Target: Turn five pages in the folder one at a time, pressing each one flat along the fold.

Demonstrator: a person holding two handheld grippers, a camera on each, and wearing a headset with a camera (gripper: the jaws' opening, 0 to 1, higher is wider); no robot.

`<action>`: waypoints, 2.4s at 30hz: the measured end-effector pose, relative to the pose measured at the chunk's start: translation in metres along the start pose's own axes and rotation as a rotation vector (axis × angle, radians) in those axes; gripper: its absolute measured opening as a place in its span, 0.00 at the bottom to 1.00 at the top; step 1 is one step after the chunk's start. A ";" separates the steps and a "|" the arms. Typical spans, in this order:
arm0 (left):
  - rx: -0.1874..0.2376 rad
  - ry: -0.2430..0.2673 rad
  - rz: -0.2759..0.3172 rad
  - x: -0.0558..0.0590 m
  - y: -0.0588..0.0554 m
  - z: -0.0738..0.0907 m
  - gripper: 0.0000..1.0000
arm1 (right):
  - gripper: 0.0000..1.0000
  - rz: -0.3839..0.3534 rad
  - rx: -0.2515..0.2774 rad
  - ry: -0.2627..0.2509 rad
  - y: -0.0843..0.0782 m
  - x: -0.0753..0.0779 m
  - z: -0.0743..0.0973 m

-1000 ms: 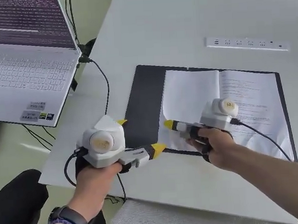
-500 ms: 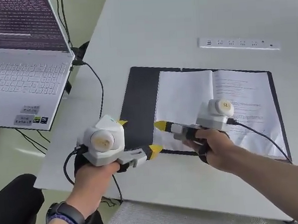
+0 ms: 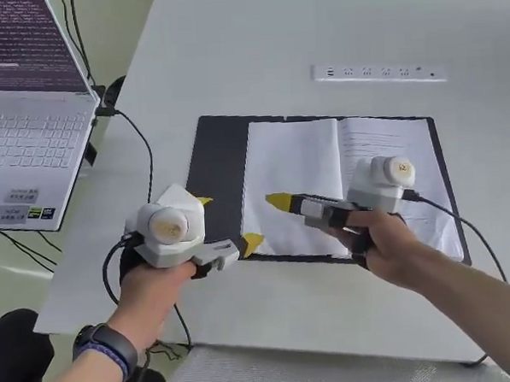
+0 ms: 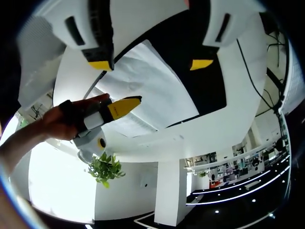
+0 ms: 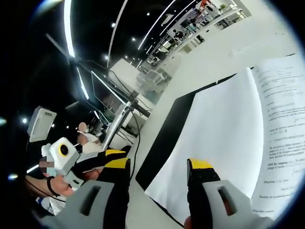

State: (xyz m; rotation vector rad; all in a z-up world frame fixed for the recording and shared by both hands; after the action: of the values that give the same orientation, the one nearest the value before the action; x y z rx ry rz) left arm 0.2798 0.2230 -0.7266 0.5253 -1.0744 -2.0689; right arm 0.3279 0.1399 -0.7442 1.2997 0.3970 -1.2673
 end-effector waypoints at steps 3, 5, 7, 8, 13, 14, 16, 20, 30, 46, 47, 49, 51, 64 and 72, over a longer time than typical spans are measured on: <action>0.005 -0.012 -0.001 0.000 0.001 -0.005 0.53 | 0.43 0.015 0.022 -0.012 0.008 0.003 0.011; -0.005 -0.024 -0.010 0.001 0.000 -0.010 0.51 | 0.41 0.017 0.050 -0.023 0.016 0.005 0.022; -0.016 -0.035 -0.025 0.003 -0.002 -0.015 0.47 | 0.39 0.022 0.058 -0.031 0.020 0.009 0.027; -0.017 -0.041 -0.032 0.004 -0.002 -0.018 0.45 | 0.39 0.018 0.068 -0.036 0.023 0.011 0.032; -0.023 -0.072 -0.040 0.009 -0.007 -0.030 0.30 | 0.36 -0.005 0.108 -0.053 0.027 0.018 0.050; -0.026 -0.074 -0.040 0.010 -0.009 -0.033 0.27 | 0.35 -0.007 0.109 -0.058 0.026 0.019 0.053; -0.033 -0.075 -0.041 0.012 -0.013 -0.038 0.21 | 0.33 -0.004 0.112 -0.066 0.025 0.020 0.060; -0.079 -0.078 -0.028 0.014 -0.031 -0.048 0.15 | 0.33 -0.012 0.129 -0.078 0.024 0.024 0.074; -0.156 -0.064 -0.024 0.024 -0.062 -0.056 0.01 | 0.32 -0.020 0.133 -0.099 0.015 0.032 0.087; -0.150 -0.034 -0.059 0.021 -0.062 -0.055 0.00 | 0.27 -0.021 0.109 -0.107 0.019 0.045 0.079; -0.150 -0.033 -0.058 0.022 -0.062 -0.055 0.00 | 0.26 -0.023 0.111 -0.108 0.020 0.046 0.079; -0.148 -0.032 -0.057 0.021 -0.062 -0.055 0.00 | 0.23 -0.026 0.112 -0.107 0.021 0.050 0.077; -0.146 -0.031 -0.054 0.022 -0.062 -0.055 0.00 | 0.21 -0.027 0.108 -0.108 0.021 0.051 0.076; -0.144 -0.015 -0.014 0.020 -0.062 -0.055 0.00 | 0.02 -0.046 0.100 -0.117 0.024 0.072 0.059; -0.144 -0.017 -0.006 0.019 -0.062 -0.056 0.00 | 0.00 -0.061 0.113 -0.143 0.037 0.088 0.042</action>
State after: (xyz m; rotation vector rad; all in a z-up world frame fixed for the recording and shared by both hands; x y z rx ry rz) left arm 0.2769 0.2028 -0.8099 0.4399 -0.9264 -2.1398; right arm 0.3728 0.0550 -0.7849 1.2899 0.2687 -1.4415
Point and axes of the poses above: the centre of the closed fingertips' face, and the gripper's own axes: z roughly backward along the fingers, x roughly to its right, y roughly out of its top, the point moved 1 cm from there along z, roughly backward along the fingers, and after that the axes turned 8 degrees about -z, right-handed, at the moved point
